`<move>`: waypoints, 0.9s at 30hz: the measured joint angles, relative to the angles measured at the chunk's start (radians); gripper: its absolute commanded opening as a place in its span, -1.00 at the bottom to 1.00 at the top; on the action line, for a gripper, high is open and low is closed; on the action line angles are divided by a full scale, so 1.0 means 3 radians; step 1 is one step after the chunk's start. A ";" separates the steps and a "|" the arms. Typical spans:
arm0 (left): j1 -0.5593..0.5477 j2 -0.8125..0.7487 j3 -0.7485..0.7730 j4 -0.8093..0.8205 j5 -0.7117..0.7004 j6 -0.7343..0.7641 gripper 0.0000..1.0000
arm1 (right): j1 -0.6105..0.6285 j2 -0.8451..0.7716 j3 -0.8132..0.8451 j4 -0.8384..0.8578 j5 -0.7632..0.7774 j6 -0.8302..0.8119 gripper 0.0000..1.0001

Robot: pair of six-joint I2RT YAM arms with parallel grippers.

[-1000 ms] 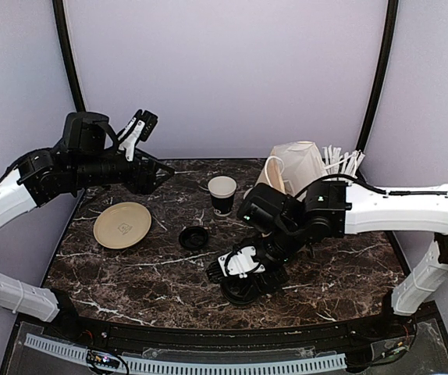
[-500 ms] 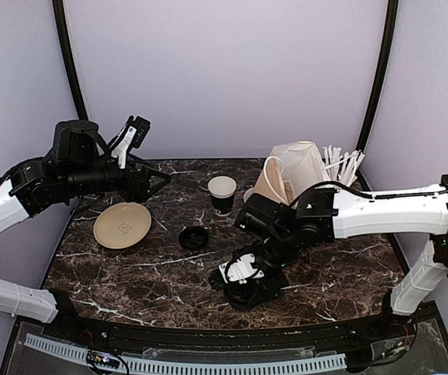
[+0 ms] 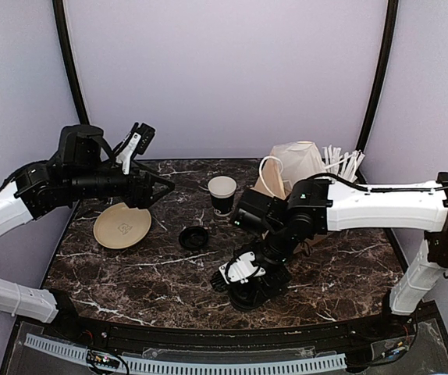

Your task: Pack the takeout coffee

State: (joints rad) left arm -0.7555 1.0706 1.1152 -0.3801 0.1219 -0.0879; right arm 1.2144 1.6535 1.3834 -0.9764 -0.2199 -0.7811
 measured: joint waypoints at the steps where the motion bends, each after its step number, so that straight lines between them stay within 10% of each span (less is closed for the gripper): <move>1: 0.0000 0.0000 -0.0008 0.0008 0.0006 -0.0001 0.35 | 0.0000 0.0055 0.0053 -0.0053 0.0009 -0.0004 0.62; 17: 0.0000 0.0001 -0.0067 0.0043 0.0067 -0.0009 0.35 | 0.0008 0.0292 0.0281 -0.0231 0.0165 -0.0066 0.63; 27: 0.0000 0.0130 -0.0005 -0.0031 0.0085 0.0022 0.36 | 0.0036 0.0312 0.0446 -0.0549 0.0304 -0.0178 0.24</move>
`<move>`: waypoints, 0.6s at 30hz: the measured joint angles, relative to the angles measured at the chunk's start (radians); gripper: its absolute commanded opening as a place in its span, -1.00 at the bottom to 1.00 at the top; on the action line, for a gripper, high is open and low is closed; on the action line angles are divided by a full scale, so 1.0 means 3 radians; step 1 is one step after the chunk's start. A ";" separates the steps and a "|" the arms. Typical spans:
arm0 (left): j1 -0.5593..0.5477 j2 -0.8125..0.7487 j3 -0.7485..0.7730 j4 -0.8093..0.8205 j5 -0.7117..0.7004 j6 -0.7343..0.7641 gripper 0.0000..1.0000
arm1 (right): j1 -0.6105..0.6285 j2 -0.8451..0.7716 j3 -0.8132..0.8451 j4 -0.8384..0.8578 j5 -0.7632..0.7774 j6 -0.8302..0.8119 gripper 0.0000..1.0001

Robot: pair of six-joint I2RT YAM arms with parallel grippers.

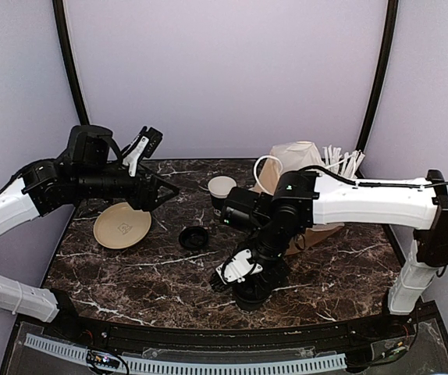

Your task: Pack the takeout coffee

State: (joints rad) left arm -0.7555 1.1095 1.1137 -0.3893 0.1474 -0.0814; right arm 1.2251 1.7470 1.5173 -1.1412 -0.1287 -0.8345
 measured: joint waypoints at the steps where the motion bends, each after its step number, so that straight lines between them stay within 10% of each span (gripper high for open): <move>1: 0.0000 0.0017 0.0036 -0.0025 0.0004 0.0011 0.36 | -0.0001 0.0006 0.0058 -0.0043 -0.0001 -0.0004 0.23; 18: 0.0000 0.1583 0.2391 -0.0206 -0.0106 0.0566 0.49 | -0.0238 -0.0601 0.1860 -0.0280 0.0186 0.0141 0.12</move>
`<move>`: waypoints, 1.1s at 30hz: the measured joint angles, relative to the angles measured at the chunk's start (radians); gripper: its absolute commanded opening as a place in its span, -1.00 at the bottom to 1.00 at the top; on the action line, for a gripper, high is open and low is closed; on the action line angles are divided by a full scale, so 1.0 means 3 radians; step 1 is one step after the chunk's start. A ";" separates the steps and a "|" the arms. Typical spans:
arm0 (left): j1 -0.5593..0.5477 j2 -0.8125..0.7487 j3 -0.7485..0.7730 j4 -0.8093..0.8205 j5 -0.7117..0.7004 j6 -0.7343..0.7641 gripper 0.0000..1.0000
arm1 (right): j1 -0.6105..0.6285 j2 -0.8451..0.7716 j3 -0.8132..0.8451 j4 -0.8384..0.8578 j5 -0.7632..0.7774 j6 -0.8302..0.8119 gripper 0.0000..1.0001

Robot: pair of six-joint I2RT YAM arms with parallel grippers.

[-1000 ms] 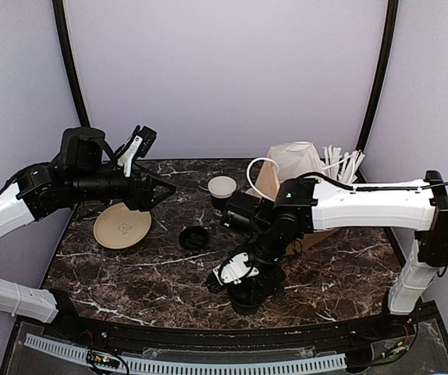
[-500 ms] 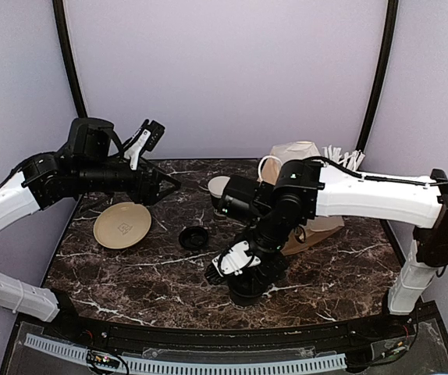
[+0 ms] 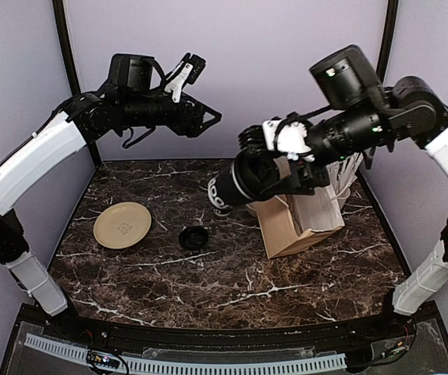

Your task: Pack the takeout coffee

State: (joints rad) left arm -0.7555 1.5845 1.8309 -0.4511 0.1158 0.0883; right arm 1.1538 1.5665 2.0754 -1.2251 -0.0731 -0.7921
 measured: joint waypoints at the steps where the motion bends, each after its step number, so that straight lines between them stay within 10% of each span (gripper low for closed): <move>1: 0.0000 0.0102 0.0098 0.0001 0.0004 0.0015 0.49 | -0.0055 -0.0151 -0.0036 0.0058 0.0081 0.0001 0.12; 20: -0.0448 0.1591 0.1713 -0.0200 0.0664 -0.0145 0.63 | -0.0806 -0.1541 -0.0745 0.0516 0.0855 -0.0039 0.12; 33: -0.0540 0.2033 0.1901 -0.0203 0.0271 -0.0195 -0.04 | -0.1113 -0.1918 -0.1152 0.0697 0.1125 -0.0036 0.13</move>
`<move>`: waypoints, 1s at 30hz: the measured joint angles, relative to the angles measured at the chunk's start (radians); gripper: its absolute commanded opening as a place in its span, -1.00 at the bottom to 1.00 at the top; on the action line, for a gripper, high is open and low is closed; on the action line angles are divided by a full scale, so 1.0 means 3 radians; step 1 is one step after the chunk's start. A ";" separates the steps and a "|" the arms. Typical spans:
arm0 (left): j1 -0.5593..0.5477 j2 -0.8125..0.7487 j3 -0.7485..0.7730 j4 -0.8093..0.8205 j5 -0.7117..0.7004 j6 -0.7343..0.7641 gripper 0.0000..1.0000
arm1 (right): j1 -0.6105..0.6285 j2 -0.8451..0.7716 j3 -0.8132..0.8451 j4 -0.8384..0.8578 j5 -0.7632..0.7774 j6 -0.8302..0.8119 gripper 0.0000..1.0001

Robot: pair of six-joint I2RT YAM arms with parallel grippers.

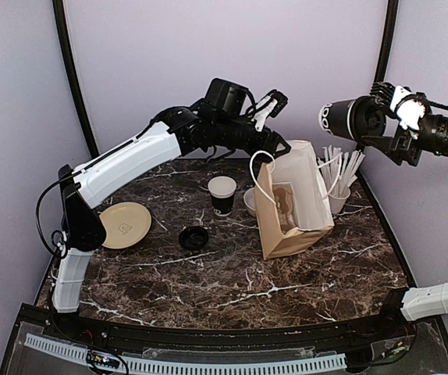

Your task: Pack the takeout coffee

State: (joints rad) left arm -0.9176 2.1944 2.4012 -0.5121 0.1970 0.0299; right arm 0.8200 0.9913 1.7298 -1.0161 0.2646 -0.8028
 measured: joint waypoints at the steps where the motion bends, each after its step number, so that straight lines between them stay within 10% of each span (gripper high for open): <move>1: -0.0006 0.0011 0.0000 -0.0005 -0.0024 0.0006 -0.13 | -0.0015 -0.0018 -0.0006 0.0001 0.0006 0.0000 0.13; 12: -0.0076 0.0017 0.0228 -0.0177 -0.0342 -0.0085 -0.99 | -0.0100 -0.0080 -0.0045 0.0022 0.0005 0.0001 0.14; 21: -0.0078 -0.0354 -0.0036 -0.0491 -0.0460 -0.0623 -1.00 | -0.0112 -0.0056 -0.0108 0.0034 0.0004 -0.0001 0.13; 30: -0.0079 -0.2029 -0.2192 -0.0102 -0.0902 -0.2056 -1.00 | -0.0113 0.0001 -0.0158 0.0145 0.0079 -0.0017 0.12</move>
State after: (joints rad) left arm -0.9413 1.5856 1.7435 -0.5426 -0.0734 -0.5869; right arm 0.7860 0.9916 1.6825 -0.9726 0.2882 -0.8078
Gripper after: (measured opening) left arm 0.020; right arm 0.694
